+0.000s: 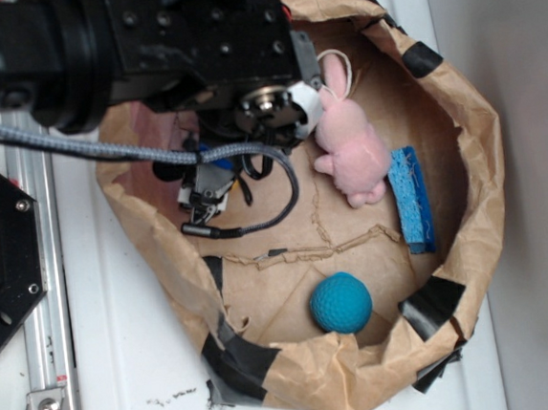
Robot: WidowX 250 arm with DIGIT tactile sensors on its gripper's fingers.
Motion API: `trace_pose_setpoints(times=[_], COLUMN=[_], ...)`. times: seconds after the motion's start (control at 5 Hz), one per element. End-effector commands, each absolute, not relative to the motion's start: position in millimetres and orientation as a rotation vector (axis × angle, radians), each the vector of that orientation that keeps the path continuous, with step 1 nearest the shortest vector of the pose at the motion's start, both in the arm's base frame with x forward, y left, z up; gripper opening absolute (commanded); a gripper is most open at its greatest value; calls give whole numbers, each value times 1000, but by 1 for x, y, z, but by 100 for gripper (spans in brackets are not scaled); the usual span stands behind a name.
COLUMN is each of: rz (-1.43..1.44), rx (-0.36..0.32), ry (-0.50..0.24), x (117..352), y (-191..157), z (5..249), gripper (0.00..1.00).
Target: Grab the yellow duck.
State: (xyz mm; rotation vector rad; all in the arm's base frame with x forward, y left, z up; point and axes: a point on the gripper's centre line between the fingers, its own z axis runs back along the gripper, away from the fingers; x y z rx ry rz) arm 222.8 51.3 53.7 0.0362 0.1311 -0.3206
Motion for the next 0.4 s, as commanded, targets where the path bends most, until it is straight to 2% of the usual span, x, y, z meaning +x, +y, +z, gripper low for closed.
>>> trace_pose_setpoints(times=[0.0,0.2], rz=[-304,-292], rx=[32,50], ry=[105,83], x=[224,222], y=[58,64], z=[57,55], gripper=[100,100])
